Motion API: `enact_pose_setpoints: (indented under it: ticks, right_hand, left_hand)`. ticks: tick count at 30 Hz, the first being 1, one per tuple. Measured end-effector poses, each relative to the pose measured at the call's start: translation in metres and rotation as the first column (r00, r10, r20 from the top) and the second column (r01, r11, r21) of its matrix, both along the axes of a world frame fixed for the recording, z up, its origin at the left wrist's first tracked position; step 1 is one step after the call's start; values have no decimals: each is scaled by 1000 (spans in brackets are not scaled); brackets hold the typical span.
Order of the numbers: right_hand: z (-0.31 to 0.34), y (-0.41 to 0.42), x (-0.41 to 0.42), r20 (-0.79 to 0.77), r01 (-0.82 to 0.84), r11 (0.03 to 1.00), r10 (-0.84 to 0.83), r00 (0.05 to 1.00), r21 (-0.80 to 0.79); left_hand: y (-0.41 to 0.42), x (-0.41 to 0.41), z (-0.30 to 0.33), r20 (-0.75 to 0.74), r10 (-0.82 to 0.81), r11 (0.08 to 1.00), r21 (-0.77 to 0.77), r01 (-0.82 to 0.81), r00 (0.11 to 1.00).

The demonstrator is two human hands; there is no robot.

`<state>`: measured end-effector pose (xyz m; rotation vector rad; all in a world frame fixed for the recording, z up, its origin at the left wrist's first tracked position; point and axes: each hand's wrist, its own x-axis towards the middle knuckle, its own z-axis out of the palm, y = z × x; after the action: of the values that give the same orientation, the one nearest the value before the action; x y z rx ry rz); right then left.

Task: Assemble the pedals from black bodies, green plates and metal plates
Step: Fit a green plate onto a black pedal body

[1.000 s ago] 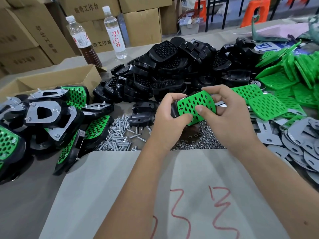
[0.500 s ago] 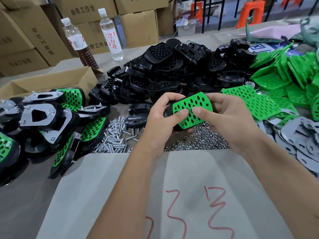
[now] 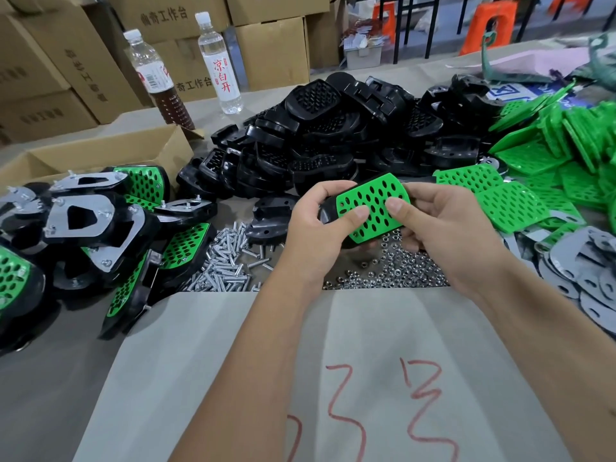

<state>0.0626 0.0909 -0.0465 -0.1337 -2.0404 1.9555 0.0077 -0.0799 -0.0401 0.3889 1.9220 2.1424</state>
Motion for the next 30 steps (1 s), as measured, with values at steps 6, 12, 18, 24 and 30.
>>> enact_pose_setpoints:
  ticks: [6, 12, 18, 24, 30]
  right_hand:
    - [0, -1, 2, -39, 9, 1000, -9, 999, 1]
    - [3, 3, 1, -53, -66, 998, 66, 996, -15]
    - [-3, 0, -1, -18, 54, 998, -54, 998, 15]
    - [2, -4, -1, -120, 106, 984, -89, 989, 144]
    - [4, -7, 0, -149, 70, 984, -45, 988, 164]
  left_hand:
    - [0, -3, 1, -24, -43, 997, -68, 41, 999]
    - [-6, -2, 1, 63, -131, 990, 58, 127, 989]
    - [-4, -1, 7, 112, -141, 990, 39, 138, 984]
    - [-1, 2, 6, 129, -142, 989, 64, 135, 981]
    - [-4, 0, 7, 177, -134, 988, 102, 118, 975]
